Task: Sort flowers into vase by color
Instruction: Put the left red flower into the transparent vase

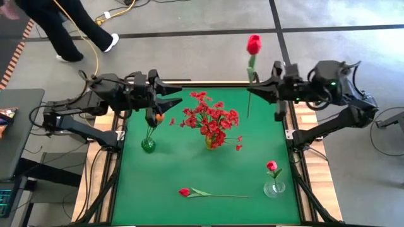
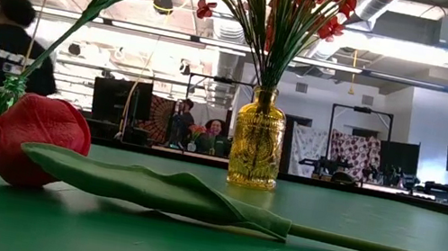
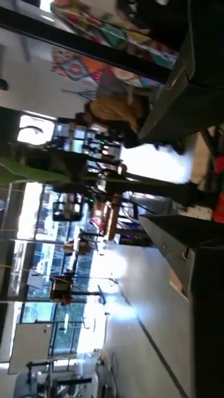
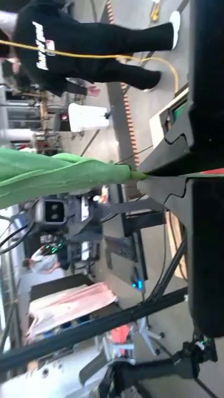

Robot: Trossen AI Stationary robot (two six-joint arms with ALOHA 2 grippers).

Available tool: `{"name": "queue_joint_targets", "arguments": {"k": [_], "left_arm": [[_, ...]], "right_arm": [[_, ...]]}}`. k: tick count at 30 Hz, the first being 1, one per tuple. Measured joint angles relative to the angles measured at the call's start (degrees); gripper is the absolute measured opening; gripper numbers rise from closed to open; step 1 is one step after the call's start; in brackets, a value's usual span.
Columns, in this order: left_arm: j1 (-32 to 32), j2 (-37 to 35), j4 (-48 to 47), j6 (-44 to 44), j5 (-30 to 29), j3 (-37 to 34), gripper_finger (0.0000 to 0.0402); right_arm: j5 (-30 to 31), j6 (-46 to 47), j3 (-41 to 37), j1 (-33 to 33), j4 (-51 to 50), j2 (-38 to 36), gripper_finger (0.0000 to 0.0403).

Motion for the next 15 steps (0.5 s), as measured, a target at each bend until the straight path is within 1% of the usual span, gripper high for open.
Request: {"name": "queue_joint_targets", "arguments": {"k": [5,10,12,15], "left_arm": [[0.0,-1.5,-4.4,3.4,0.0,0.0,0.0183],[0.0,-2.3,-7.1,4.0,-0.1,0.0,0.0183],[0.0,-2.3,-8.0,4.0,-0.1,0.0,0.0183],[0.0,-2.2,-8.6,4.0,-0.2,0.0,0.0183]], "right_arm": [[0.0,-0.1,0.0,2.5,0.0,-2.1,0.0023],[0.1,-0.1,0.0,7.7,-2.6,-4.3,0.0024],[1.8,0.3,0.0,10.3,-4.7,-5.3,0.0024],[6.1,2.9,0.0,15.1,-8.8,-6.5,0.0024]]}}
